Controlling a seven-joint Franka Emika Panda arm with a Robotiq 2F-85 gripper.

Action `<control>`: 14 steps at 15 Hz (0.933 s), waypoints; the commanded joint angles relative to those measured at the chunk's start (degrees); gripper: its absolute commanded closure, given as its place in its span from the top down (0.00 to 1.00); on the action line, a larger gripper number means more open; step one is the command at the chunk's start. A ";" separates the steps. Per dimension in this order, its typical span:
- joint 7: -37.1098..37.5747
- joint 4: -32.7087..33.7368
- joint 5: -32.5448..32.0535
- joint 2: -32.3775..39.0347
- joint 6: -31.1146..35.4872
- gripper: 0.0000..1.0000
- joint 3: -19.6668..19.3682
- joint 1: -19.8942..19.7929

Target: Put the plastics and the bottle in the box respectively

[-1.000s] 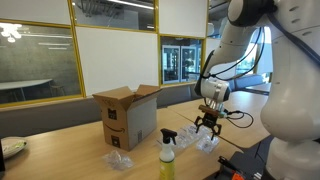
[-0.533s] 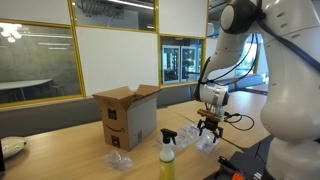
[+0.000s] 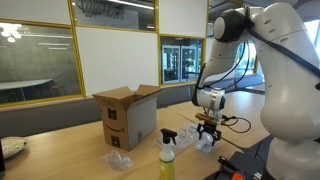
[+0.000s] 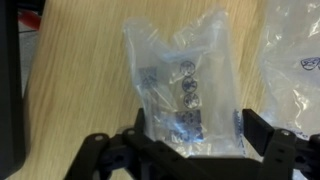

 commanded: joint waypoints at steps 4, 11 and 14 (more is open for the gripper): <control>1.65 2.12 0.22 2.52 0.76 0.44 0.02 0.43; 1.03 -4.16 -0.05 -6.26 2.96 0.17 -0.49 1.80; 0.66 -10.32 -1.86 -14.86 6.67 0.13 -1.05 3.86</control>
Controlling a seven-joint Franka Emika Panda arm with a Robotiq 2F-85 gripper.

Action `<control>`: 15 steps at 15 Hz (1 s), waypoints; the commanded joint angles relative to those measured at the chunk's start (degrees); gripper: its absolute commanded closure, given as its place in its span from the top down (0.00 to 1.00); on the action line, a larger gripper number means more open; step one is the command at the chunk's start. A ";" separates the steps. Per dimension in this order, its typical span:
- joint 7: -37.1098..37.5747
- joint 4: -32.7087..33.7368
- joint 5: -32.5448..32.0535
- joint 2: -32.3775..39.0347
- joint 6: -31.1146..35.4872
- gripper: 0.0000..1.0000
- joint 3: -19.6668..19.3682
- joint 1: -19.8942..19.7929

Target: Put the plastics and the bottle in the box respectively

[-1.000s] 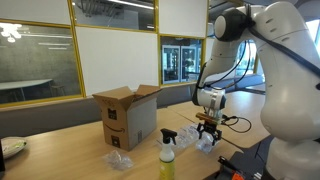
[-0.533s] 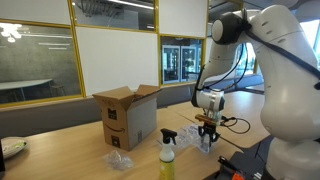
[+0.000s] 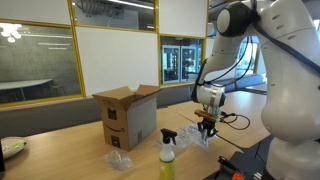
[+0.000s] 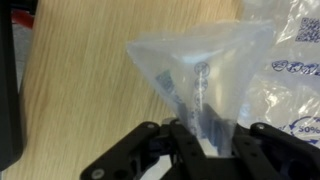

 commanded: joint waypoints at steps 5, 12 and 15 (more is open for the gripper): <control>5.26 -18.53 -14.02 -24.93 15.48 0.14 -1.70 7.27; 22.18 -16.58 -44.54 -37.33 15.02 0.14 7.37 1.82; 22.12 -17.43 -44.82 -46.30 10.89 0.14 13.40 1.46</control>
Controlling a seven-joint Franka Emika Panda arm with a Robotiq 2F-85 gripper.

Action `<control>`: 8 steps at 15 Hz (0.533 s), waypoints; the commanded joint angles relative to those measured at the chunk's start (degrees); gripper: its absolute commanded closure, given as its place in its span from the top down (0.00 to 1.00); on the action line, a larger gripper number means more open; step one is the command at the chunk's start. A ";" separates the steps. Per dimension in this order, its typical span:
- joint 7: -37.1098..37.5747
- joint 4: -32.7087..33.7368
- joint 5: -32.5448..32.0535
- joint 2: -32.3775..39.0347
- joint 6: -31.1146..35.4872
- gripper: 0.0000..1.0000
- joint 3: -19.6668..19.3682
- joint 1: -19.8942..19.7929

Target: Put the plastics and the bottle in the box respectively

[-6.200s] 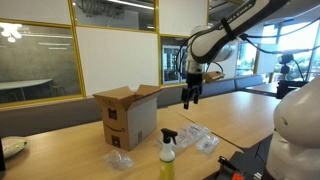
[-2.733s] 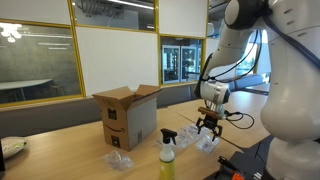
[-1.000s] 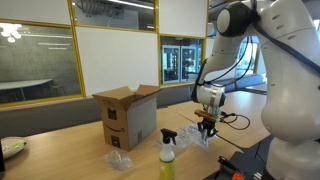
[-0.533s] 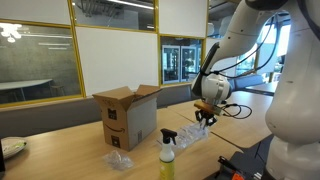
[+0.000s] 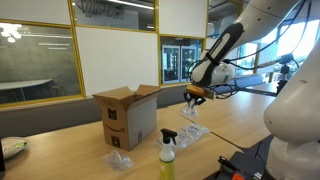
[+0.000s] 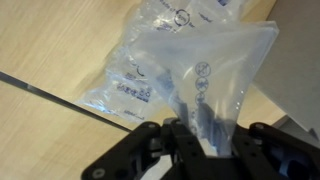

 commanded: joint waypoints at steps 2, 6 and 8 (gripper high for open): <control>-0.58 1.28 1.14 -13.76 -9.06 0.14 8.81 0.23; -1.14 9.32 1.79 -15.98 -16.15 0.14 14.39 2.94; -2.02 14.58 1.75 -13.44 -17.95 0.14 15.98 4.59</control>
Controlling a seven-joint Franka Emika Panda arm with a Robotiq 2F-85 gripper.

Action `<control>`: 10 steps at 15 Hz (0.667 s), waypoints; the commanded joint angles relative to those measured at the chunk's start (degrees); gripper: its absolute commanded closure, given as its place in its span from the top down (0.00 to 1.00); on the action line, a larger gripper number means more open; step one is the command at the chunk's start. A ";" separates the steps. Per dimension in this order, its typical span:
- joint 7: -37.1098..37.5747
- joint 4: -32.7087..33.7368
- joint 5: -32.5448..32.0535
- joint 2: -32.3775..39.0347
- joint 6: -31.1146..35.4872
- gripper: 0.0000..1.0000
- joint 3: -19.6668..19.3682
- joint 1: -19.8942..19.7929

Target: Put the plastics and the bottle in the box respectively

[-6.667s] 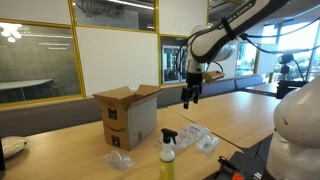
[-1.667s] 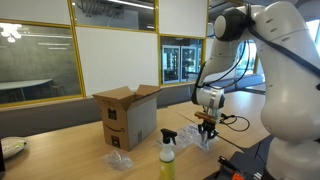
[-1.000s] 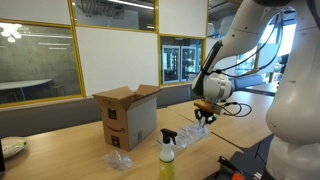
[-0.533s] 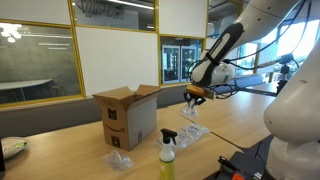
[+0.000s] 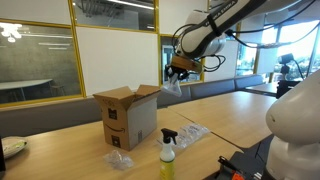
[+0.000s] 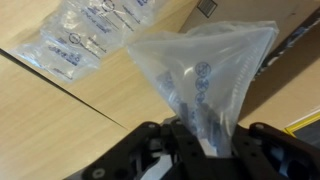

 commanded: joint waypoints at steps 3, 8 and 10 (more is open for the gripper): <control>-4.19 14.98 1.31 8.80 -4.06 0.14 2.75 4.11; -10.59 27.87 2.83 22.05 -4.23 0.14 1.54 7.49; -13.25 32.71 3.71 27.04 -4.66 0.14 0.78 8.22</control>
